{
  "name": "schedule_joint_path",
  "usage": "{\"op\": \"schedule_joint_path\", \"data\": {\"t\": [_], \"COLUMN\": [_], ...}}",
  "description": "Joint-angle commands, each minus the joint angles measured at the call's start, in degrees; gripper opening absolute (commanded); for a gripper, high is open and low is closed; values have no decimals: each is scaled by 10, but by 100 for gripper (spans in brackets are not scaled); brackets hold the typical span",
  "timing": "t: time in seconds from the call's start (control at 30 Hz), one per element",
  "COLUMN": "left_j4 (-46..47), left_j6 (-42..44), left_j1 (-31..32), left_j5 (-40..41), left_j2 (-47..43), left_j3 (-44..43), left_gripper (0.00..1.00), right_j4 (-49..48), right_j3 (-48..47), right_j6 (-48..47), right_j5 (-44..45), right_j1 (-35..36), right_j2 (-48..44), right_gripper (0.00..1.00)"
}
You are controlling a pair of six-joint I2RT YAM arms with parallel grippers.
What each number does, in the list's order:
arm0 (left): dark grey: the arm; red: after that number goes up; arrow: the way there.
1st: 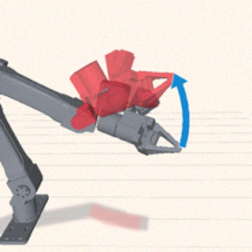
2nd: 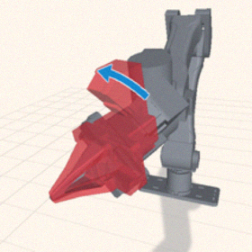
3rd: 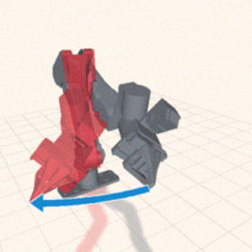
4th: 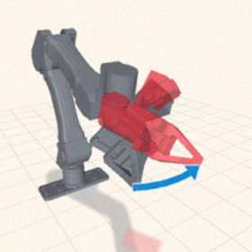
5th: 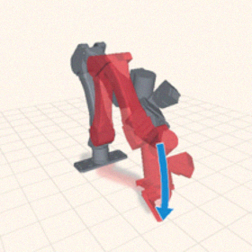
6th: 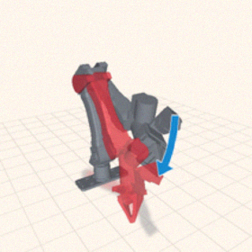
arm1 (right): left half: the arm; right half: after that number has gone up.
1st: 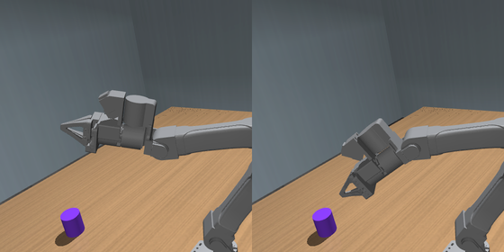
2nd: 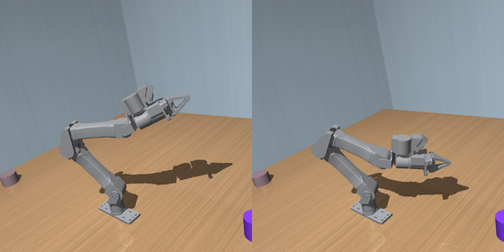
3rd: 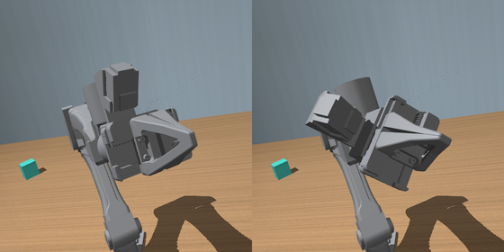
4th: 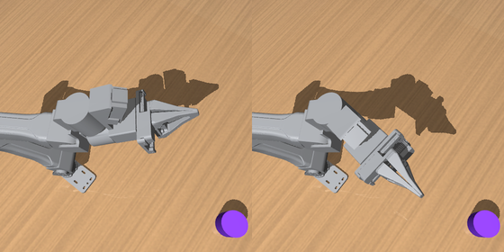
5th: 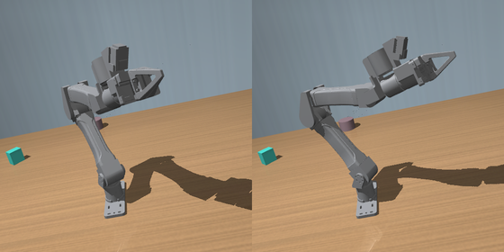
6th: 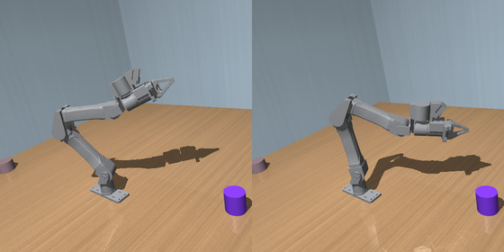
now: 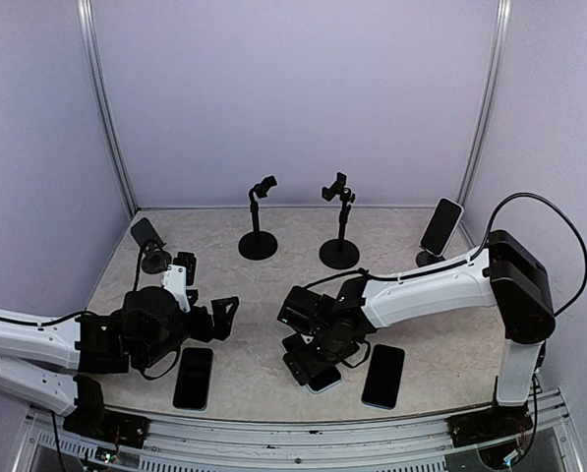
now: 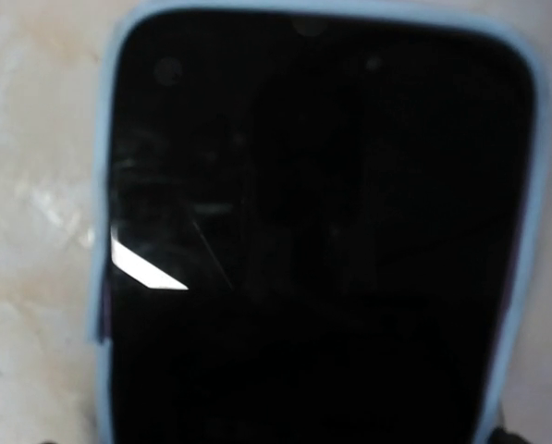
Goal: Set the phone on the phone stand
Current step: Pick up the phone at the center of the board.
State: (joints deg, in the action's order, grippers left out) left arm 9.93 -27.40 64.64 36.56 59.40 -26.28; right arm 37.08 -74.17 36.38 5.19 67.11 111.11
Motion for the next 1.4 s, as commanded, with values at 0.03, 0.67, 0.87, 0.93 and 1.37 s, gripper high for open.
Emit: {"op": "schedule_joint_path", "data": {"t": [0.03, 0.67, 0.87, 0.93, 1.37], "left_j4": [7, -38, -61, -66, -116], "left_j6": [-1, -11, -15, -16, -9], "left_j1": [-16, -105, -129, -141, -207], "left_j5": [-8, -96, -176, -207, -416], "left_j2": [0, -17, -23, -31, -32], "left_j3": [-2, -26, -47, -51, -123], "left_gripper": [99, 99, 99, 99, 98], "right_j4": [17, 18, -4, -22, -194], "right_j3": [-2, -14, -15, -9, 70], "right_j6": [8, -30, -78, -95, -222], "right_j5": [16, 51, 114, 129, 223], "right_j1": [8, 17, 19, 19, 38], "right_j2": [15, 18, -33, -52, -162], "right_gripper": [100, 73, 73, 73, 70]}}
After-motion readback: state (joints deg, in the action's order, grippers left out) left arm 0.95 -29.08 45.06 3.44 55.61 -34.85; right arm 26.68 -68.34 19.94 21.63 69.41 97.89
